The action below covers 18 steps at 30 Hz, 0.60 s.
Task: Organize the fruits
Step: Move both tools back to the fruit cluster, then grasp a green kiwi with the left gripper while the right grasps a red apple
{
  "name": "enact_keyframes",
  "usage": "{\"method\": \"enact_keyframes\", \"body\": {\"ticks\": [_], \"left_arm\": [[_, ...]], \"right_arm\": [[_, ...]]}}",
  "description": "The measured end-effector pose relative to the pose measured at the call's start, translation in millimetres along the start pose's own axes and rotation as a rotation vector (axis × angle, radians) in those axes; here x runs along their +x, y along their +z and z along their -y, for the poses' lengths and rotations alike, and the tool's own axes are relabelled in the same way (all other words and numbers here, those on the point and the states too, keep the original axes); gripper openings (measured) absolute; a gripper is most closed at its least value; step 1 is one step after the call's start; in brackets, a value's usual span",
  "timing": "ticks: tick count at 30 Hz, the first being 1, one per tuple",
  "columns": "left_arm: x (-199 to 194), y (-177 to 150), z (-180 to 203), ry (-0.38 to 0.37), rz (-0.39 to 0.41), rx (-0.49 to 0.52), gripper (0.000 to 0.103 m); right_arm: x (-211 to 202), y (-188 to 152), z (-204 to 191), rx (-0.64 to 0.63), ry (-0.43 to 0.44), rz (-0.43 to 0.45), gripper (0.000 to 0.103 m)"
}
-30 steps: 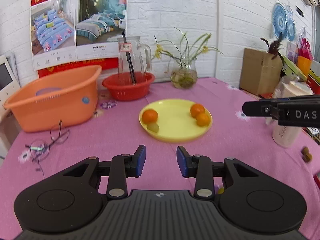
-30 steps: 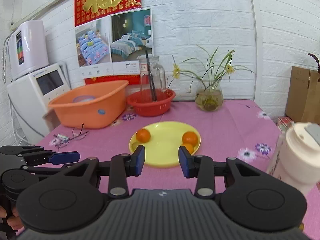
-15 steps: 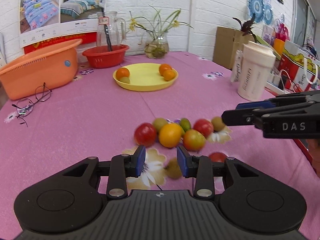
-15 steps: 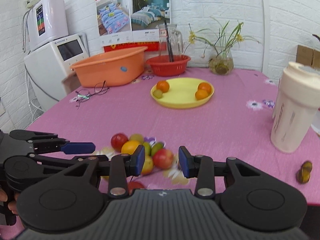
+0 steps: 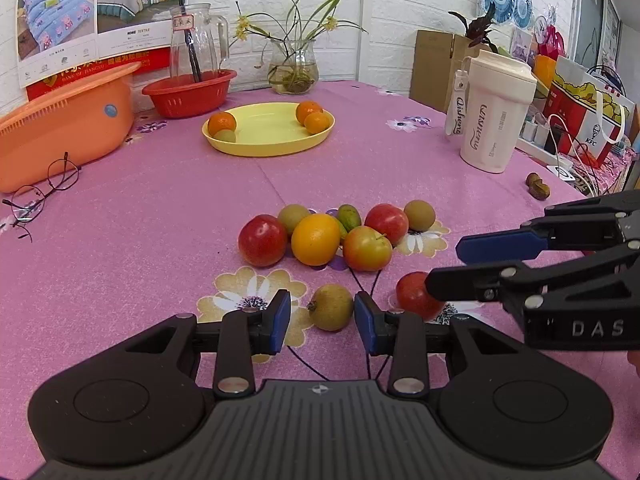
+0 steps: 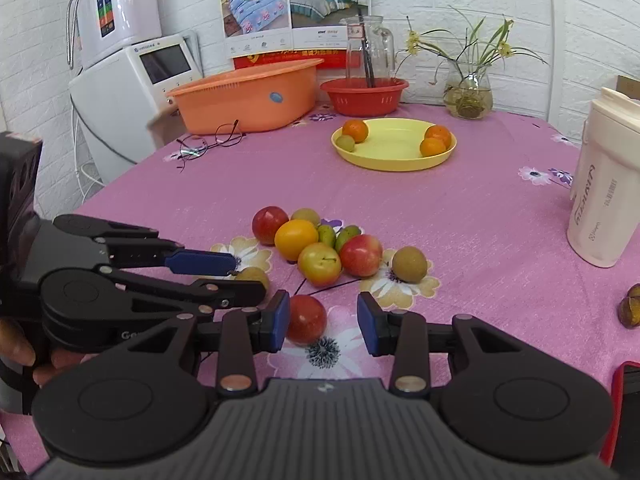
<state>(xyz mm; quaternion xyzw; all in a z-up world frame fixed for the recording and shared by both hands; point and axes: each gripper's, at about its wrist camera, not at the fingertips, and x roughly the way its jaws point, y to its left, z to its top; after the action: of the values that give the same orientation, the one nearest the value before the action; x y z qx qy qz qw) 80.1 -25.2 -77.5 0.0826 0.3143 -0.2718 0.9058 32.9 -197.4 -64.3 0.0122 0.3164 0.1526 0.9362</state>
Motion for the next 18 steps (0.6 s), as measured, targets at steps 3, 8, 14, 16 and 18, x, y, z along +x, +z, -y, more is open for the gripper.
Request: {"method": "enact_keyframes", "body": {"ticks": [3, 8, 14, 16, 18], "left_arm": [[1.7, -0.4, 1.7, -0.001, -0.002, 0.007, 0.033], [4.4, -1.9, 2.1, -0.027, -0.02, -0.002, 0.026], [0.8, -1.5, -0.1, -0.019, -0.006, -0.01, 0.024], [-1.4, -0.9, -1.1, -0.005, 0.001, -0.006, 0.024], [-3.2, 0.2, -3.2, 0.003, 0.004, -0.007, 0.024]], "right_arm": [[3.4, -2.4, -1.5, -0.013, 0.004, -0.011, 0.077], [6.0, -3.8, -1.6, -0.015, 0.023, -0.018, 0.077], [8.8, -5.6, -3.4, -0.021, 0.041, -0.031, 0.077], [9.9, -5.8, -5.5, -0.028, 0.044, -0.034, 0.077], [12.0, -4.9, -6.8, -0.029, 0.041, -0.037, 0.077]]}}
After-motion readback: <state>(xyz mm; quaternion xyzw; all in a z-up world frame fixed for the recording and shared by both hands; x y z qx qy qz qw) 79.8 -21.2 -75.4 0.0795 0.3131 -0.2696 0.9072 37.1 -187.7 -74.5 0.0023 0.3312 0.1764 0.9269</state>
